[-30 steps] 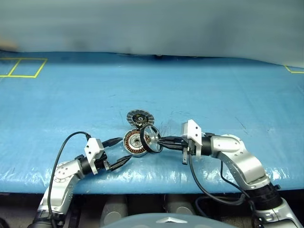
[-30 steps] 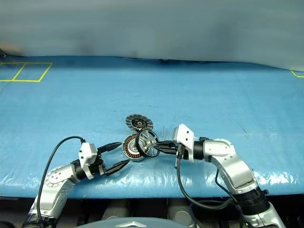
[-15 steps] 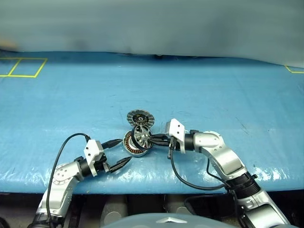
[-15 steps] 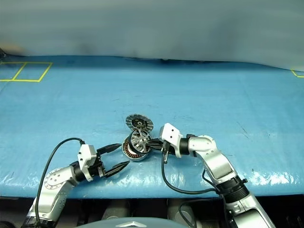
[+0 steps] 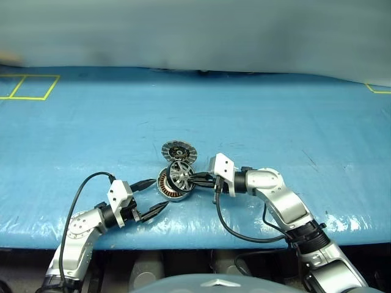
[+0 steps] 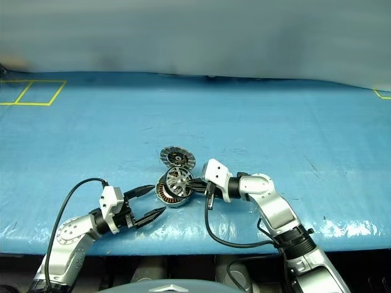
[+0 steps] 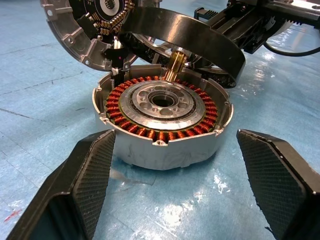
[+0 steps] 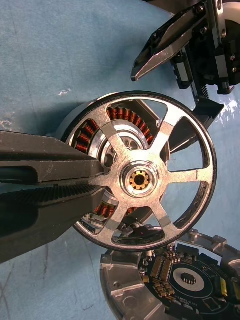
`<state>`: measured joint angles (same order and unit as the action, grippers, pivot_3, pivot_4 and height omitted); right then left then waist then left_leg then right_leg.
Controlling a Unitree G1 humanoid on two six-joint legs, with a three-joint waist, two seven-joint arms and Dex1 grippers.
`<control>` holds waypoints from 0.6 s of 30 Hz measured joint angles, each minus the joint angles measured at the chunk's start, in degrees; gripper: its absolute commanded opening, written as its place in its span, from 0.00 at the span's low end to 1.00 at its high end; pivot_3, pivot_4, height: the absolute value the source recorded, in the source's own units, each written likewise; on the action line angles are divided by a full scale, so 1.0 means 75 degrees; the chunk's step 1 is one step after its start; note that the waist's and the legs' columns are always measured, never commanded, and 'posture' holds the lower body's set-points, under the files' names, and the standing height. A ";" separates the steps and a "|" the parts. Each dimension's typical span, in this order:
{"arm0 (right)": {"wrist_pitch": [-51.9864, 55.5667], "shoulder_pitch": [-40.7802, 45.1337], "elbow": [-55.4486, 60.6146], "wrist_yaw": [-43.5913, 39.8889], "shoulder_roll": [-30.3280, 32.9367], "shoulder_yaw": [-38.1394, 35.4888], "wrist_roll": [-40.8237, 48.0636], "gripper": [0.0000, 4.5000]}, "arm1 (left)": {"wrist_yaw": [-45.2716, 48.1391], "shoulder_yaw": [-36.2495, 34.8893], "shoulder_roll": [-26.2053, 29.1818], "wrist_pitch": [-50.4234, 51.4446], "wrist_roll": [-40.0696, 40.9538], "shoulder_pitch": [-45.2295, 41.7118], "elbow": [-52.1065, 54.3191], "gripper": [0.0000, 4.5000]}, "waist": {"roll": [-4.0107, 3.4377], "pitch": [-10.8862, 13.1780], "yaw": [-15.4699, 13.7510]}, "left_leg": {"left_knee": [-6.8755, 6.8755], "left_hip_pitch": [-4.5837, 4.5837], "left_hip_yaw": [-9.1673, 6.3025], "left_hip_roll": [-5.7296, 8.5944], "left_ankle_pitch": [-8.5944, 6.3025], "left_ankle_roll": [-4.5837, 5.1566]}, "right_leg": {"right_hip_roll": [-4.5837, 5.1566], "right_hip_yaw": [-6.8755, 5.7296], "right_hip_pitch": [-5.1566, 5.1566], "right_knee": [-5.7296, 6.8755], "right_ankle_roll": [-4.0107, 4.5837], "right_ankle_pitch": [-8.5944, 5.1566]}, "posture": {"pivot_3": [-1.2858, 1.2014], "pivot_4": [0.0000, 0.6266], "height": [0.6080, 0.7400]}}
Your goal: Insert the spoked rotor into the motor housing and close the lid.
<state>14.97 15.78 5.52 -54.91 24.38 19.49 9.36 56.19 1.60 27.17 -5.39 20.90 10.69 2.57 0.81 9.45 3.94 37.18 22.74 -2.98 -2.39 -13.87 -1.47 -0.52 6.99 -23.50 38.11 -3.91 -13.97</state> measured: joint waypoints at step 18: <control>-0.0106 0.0134 0.0214 -0.0008 -0.0049 0.0058 -0.0008 0.01 | 0.0006 -0.0043 0.0013 0.0000 -0.0015 0.0019 0.0000 0.92 | 0.0000 0.0000 -0.0008 | 0.0001 0.0000 -0.0001 0.0001 0.0000 0.0000 | 0.0001 -0.0001 0.0000 0.0000 0.0002 -0.0001 | 0.52 0.24 1.00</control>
<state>14.17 16.78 7.13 -54.97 24.02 19.93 9.29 56.24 1.28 27.26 -5.39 20.79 10.83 2.57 0.81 9.45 3.88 37.18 22.74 -2.98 -2.38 -13.87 -1.47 -0.51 6.98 -23.50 38.11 -3.90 -13.98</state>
